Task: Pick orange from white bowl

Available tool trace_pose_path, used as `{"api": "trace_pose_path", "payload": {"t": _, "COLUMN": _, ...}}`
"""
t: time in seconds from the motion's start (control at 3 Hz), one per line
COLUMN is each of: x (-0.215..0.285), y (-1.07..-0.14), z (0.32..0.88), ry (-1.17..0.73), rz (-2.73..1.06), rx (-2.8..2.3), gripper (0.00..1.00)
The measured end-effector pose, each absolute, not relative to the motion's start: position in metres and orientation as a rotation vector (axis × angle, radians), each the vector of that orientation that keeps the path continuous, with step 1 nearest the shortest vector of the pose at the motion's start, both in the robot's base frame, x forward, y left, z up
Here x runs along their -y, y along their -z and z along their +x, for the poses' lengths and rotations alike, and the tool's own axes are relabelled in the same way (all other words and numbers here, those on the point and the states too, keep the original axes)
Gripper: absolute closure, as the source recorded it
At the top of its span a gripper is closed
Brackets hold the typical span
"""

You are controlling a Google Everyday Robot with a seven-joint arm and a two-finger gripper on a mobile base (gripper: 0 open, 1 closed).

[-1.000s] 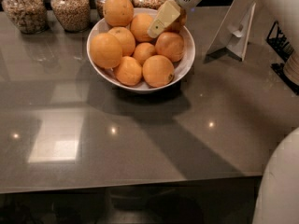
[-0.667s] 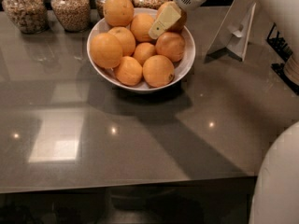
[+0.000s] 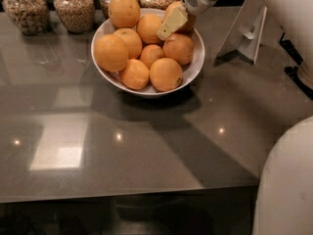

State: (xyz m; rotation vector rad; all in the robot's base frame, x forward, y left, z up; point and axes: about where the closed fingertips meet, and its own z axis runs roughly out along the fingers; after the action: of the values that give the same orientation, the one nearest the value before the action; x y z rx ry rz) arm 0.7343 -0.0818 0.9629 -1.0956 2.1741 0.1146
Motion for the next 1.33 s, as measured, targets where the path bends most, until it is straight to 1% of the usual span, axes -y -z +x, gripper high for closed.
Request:
{"api": "trace_pose_path", "payload": {"t": 1.0, "x": 0.083, "y": -0.971, "z": 0.737, "ry": -0.117, "rz": -1.093, "rx": -2.167, "gripper": 0.89}}
{"api": "trace_pose_path", "payload": {"t": 1.33, "x": 0.083, "y": -0.986, "z": 0.735, "ry": -0.118, "rz": -1.123, "rx": -2.116, "gripper": 1.0}}
